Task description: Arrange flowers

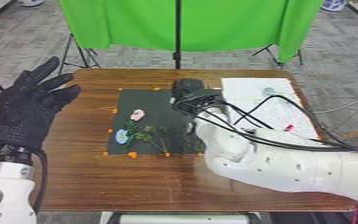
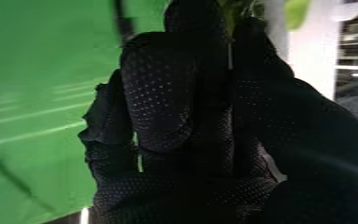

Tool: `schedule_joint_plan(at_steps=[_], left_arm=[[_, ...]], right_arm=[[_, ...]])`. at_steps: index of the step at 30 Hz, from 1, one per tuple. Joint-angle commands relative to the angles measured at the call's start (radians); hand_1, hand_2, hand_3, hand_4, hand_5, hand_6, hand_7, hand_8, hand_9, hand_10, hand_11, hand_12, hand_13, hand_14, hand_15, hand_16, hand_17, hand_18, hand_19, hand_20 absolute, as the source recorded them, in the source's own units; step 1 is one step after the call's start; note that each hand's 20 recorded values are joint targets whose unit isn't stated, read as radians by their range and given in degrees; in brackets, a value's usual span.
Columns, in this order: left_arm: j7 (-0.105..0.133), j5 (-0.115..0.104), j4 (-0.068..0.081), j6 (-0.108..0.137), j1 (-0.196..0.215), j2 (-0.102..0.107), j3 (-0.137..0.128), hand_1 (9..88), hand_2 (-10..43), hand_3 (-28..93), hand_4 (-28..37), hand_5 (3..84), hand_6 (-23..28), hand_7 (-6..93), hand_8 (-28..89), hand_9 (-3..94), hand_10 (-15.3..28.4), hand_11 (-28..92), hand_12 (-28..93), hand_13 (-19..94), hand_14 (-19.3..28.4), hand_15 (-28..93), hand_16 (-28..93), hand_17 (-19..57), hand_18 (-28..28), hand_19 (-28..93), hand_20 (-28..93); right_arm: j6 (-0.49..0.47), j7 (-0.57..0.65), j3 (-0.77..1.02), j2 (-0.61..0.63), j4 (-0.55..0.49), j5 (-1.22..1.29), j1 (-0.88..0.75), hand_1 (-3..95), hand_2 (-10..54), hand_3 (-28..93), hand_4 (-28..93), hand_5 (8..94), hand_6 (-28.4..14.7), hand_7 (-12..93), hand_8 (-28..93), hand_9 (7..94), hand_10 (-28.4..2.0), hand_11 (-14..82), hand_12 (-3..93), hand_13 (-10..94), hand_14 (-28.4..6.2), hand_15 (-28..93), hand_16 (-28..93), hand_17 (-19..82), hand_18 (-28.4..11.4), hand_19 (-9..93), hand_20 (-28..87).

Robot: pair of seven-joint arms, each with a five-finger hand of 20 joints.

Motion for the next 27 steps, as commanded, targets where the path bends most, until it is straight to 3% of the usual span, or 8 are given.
schedule_joint_plan(at_steps=[1, 5, 8, 17, 20, 24, 27], left_arm=[[0.015, -0.003, 0.004, 0.008, -0.002, 0.028, -0.028, 19.9, 9.6, 76, -28.3, 34.3, 9.1, 12.5, -8, 30.1, 20.2, 28, 11, 25, 28.4, 62, -13, -5.5, 26.6, 65, 21], [0.025, -0.016, 0.013, 0.003, -0.021, 0.048, -0.016, 19.9, 9.6, 76, -28.3, 34.4, 9.2, 12.5, -8, 30.1, 20.2, 28, 11, 25, 28.4, 62, -13, -5.4, 26.7, 65, 21], [0.022, -0.012, 0.019, -0.010, -0.039, 0.047, -0.007, 19.9, 9.6, 76, -28.3, 34.5, 9.2, 12.5, -8, 30.1, 20.1, 28, 11, 25, 28.4, 62, -13, -5.4, 26.7, 65, 21], [0.022, -0.009, 0.023, -0.017, -0.050, 0.041, -0.002, 20.0, 9.7, 76, -28.3, 34.5, 9.2, 12.5, -8, 30.1, 20.1, 28, 11, 25, 28.4, 62, -13, -5.3, 26.7, 66, 20], [0.038, -0.016, 0.029, -0.026, -0.057, 0.050, 0.009, 19.9, 9.7, 76, -28.3, 34.5, 9.2, 12.5, -8, 30.1, 20.1, 28, 11, 25, 28.4, 62, -13, -5.3, 26.7, 66, 20], [0.026, -0.011, 0.035, -0.036, -0.081, 0.046, 0.022, 20.0, 9.6, 76, -28.3, 34.4, 9.2, 12.5, -8, 30.1, 20.1, 28, 11, 25, 28.4, 62, -13, -5.3, 26.8, 66, 20], [0.022, -0.008, 0.033, -0.038, -0.072, 0.043, 0.013, 20.0, 9.6, 76, -28.3, 34.4, 9.2, 12.4, -8, 30.0, 20.1, 28, 11, 25, 28.4, 62, -13, -5.3, 26.8, 66, 20]], right_arm=[[-0.008, 0.002, -0.083, -0.156, 0.022, 0.032, 0.080, 56.5, -9.5, 77, -28, 75.3, 1.1, 38, -1, 91.8, -6.4, 14.6, 37.4, 79, -4.1, 63, 25, 35, -21.0, 93, 31], [-0.022, 0.012, -0.116, -0.197, 0.052, 0.048, 0.099, 56.4, -9.5, 77, -28, 75.3, 1.1, 38, -1, 91.6, -6.4, 14.9, 37.6, 79, -4.1, 63, 25, 35, -20.9, 93, 31], [-0.022, 0.030, -0.149, -0.215, 0.067, 0.057, 0.119, 56.3, -9.5, 77, -28, 75.1, 1.4, 39, -1, 91.6, -6.5, 15.0, 37.5, 79, -4.2, 63, 25, 35, -20.8, 93, 31], [-0.052, 0.048, -0.203, -0.247, 0.087, 0.050, 0.147, 55.9, -9.5, 77, -28, 74.7, 1.5, 39, -2, 91.3, -6.8, 16.0, 37.5, 78, -4.4, 64, 24, 34, -20.7, 93, 31], [-0.039, 0.065, -0.251, -0.263, 0.099, 0.038, 0.175, 55.5, -9.5, 77, -28, 74.6, 1.5, 39, -2, 91.0, -6.8, 16.6, 37.5, 78, -4.6, 64, 24, 34, -20.6, 93, 31], [-0.067, 0.074, -0.254, -0.268, 0.107, 0.049, 0.175, 55.1, -9.5, 77, -28, 74.6, 1.3, 38, -2, 90.7, -6.7, 17.4, 37.4, 78, -4.8, 65, 24, 34, -20.5, 93, 30], [-0.069, 0.078, -0.265, -0.270, 0.108, 0.042, 0.179, 54.4, -9.5, 76, -28, 74.3, 1.0, 38, -3, 90.1, -6.8, 17.8, 37.4, 77, -5.1, 65, 23, 33, -20.6, 93, 30]])
